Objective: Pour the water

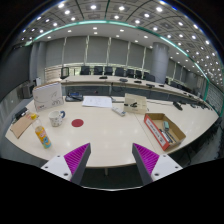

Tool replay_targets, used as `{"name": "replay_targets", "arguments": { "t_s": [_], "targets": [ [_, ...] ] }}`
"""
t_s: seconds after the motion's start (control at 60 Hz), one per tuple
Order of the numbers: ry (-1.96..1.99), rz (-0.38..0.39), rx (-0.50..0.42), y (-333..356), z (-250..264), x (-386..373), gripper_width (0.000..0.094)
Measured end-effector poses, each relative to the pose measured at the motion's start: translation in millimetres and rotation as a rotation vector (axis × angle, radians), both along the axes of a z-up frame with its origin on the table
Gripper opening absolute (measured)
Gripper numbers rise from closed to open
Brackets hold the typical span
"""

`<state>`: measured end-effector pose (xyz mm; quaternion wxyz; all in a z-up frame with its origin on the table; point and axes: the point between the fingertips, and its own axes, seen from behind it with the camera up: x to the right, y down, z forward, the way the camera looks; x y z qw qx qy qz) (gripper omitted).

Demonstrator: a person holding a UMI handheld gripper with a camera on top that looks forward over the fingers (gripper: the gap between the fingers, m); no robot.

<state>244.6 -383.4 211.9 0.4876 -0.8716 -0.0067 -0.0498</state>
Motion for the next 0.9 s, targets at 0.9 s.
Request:
{"name": "replay_targets", "arguments": {
  "t_s": [0.9],
  "targets": [
    [0.126,0.214,0.08,120,-141,-356,0.0817]
  ]
}}
